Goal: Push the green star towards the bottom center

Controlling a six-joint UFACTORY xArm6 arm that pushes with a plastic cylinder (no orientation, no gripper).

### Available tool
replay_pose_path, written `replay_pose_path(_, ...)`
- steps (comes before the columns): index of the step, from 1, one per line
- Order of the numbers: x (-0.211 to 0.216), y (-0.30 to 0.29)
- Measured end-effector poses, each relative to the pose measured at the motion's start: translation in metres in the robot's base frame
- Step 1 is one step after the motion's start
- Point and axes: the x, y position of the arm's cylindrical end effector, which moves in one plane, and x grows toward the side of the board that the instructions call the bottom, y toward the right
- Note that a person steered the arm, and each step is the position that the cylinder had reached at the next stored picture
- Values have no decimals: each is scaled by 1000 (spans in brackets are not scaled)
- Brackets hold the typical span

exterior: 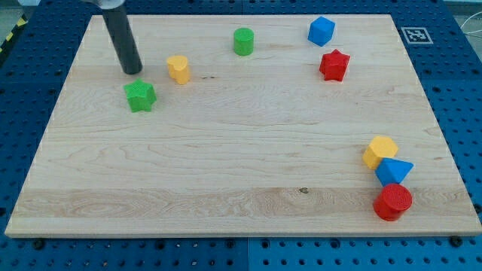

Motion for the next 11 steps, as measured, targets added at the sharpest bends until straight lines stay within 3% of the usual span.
replay_pose_path(1, 17, -6)
replay_pose_path(3, 65, 59)
replay_pose_path(5, 65, 38)
replay_pose_path(7, 103, 41)
replay_pose_path(9, 139, 129)
replay_pose_path(10, 142, 148)
replay_pose_path(11, 127, 125)
